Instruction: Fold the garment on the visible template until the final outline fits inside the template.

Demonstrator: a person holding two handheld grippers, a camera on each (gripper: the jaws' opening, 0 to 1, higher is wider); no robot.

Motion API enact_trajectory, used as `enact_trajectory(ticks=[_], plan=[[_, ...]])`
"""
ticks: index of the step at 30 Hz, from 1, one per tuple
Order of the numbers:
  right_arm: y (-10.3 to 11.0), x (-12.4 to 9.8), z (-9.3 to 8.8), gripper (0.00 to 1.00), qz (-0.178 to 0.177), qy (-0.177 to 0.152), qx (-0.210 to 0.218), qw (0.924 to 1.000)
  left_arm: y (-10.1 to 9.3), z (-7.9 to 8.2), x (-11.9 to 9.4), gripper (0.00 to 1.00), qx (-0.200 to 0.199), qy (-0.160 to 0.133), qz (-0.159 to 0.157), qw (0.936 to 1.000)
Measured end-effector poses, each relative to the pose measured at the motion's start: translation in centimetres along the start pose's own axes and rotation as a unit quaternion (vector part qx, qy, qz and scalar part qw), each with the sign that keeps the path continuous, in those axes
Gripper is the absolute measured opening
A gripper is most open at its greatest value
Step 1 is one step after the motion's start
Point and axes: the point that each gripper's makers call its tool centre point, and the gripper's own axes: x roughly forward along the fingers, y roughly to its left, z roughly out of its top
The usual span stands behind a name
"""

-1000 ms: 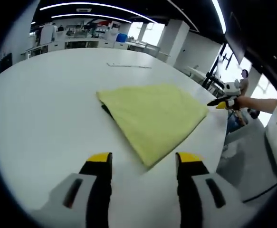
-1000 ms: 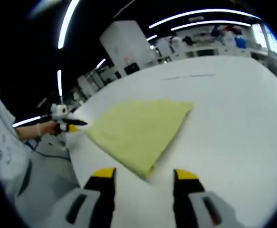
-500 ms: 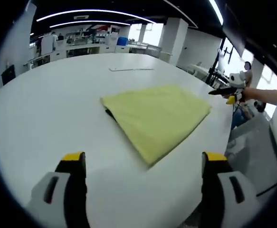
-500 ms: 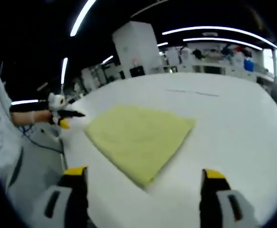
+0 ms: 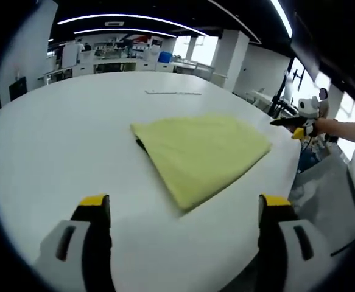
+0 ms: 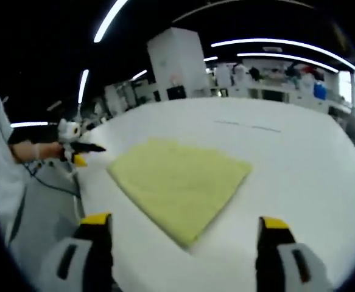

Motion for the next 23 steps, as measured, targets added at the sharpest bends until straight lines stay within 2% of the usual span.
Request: enact_trajectory(ticks=[9,23], plan=[[-0.4,0.2,0.0,0.99,-0.005,0.000,-0.021,0.9998,0.4,1.3,-0.2,0.98,0.021,0.008,0.008,0.9997],[-0.1,0.0,-0.4,0.99,-0.006,-0.008,-0.009,0.9999,0.1,1.6,-0.4,0.96,0.024,0.007,0.012,0.9996]])
